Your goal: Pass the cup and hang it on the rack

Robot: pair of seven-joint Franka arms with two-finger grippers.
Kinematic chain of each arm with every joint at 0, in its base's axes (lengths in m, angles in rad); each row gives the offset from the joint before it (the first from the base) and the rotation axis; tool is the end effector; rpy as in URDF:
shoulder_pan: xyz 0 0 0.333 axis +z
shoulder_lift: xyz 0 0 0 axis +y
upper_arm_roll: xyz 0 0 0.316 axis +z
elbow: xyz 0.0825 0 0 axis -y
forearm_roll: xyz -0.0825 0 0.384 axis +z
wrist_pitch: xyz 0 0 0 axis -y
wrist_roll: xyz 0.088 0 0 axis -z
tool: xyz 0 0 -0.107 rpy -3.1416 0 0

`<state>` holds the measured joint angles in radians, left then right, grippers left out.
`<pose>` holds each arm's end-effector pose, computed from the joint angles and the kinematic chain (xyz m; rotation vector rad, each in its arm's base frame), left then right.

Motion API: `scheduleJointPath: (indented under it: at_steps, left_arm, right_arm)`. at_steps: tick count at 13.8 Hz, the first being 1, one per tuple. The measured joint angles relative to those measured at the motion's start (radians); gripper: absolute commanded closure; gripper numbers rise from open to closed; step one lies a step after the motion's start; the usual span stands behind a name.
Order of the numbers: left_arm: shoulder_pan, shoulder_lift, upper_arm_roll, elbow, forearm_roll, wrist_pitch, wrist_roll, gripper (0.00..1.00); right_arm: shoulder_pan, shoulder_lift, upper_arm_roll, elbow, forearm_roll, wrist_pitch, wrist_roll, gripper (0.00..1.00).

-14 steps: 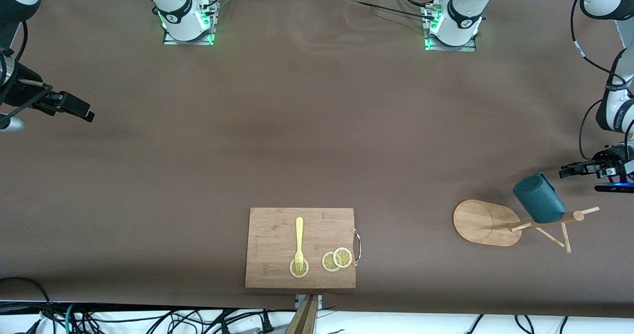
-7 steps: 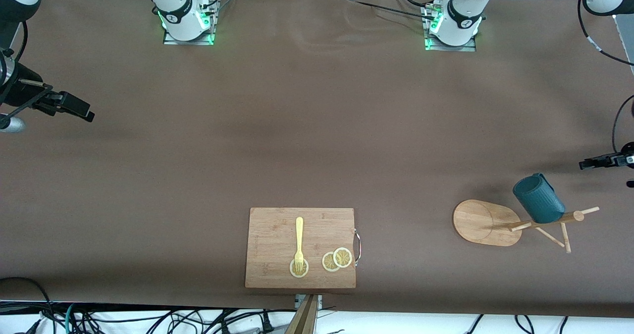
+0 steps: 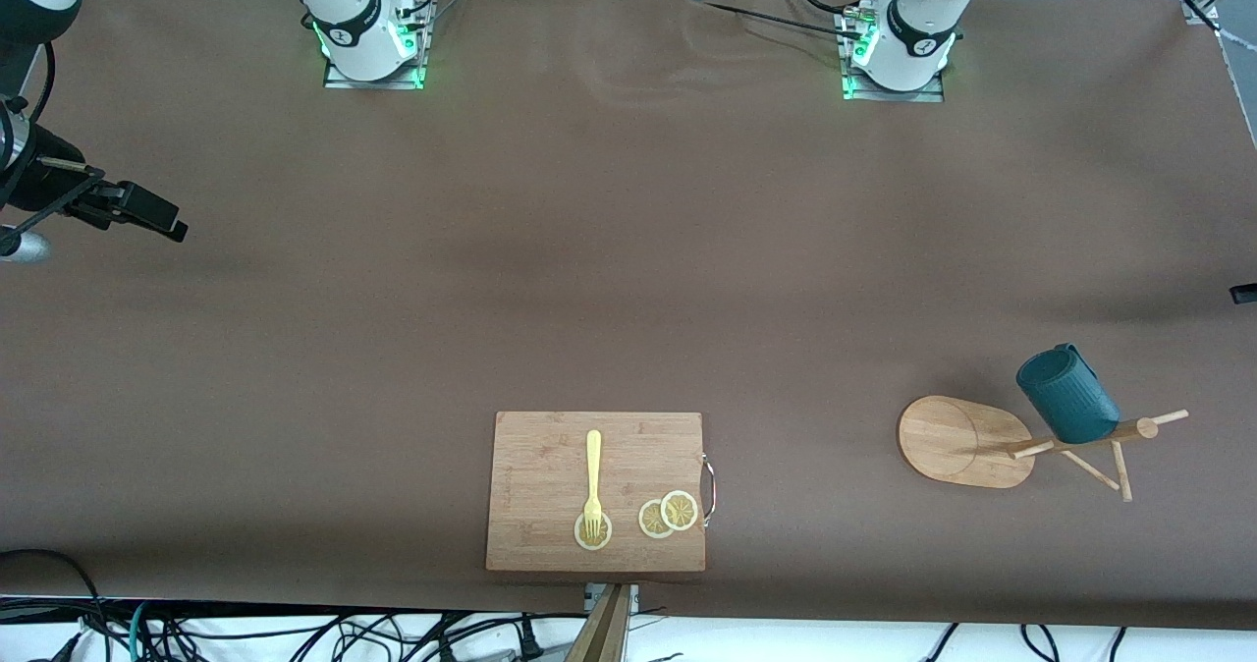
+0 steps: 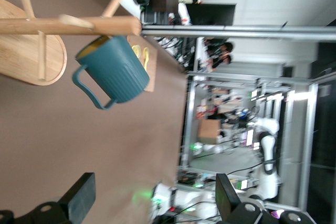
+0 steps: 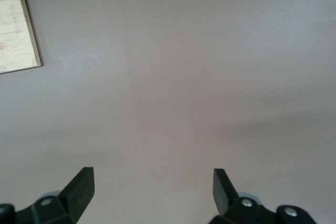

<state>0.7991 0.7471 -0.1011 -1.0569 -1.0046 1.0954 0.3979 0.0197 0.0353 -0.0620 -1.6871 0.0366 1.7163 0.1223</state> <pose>0.5800 0.3698 0.4322 1.8777 0.1465 0.0340 0.5726 -0.0203 0.5620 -3.0966 0.2638 0.0115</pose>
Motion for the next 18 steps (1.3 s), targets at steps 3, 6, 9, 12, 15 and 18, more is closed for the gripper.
scheduleJointPath:
  at_steps: [3, 6, 9, 12, 15, 18]
  left_arm:
    - [-0.063, -0.132, -0.005, 0.004, 0.084, -0.001, -0.006, 0.0]
    - [-0.164, -0.234, -0.005, 0.001, 0.149, 0.0, -0.048, 0.0]
    - [-0.286, -0.334, -0.004, -0.094, 0.192, 0.095, -0.115, 0.0]
    - [-0.397, -0.448, 0.0, -0.229, 0.284, 0.157, -0.16, 0.0]
    - [-0.528, -0.598, 0.004, -0.309, 0.473, 0.165, -0.261, 0.0]
    - [-0.64, -0.728, 0.008, -0.395, 0.691, 0.169, -0.289, 0.0]
  right_arm:
    - [0.0, 0.0, 0.0, 0.0, 0.0, 0.0, 0.0, 0.0]
    - [0.0, 0.0, 0.0, 0.0, 0.0, 0.0, 0.0, 0.0]
    - [0.0, 0.0, 0.0, 0.0, 0.0, 0.0, 0.0, 0.0]
    - [0.0, 0.0, 0.0, 0.0, 0.0, 0.0, 0.0, 0.0]
    - [0.001, 0.0, 0.0, 0.0, 0.0, 0.0, 0.0, 0.0]
    - [0.001, 0.0, 0.0, 0.0, 0.0, 0.0, 0.0, 0.0]
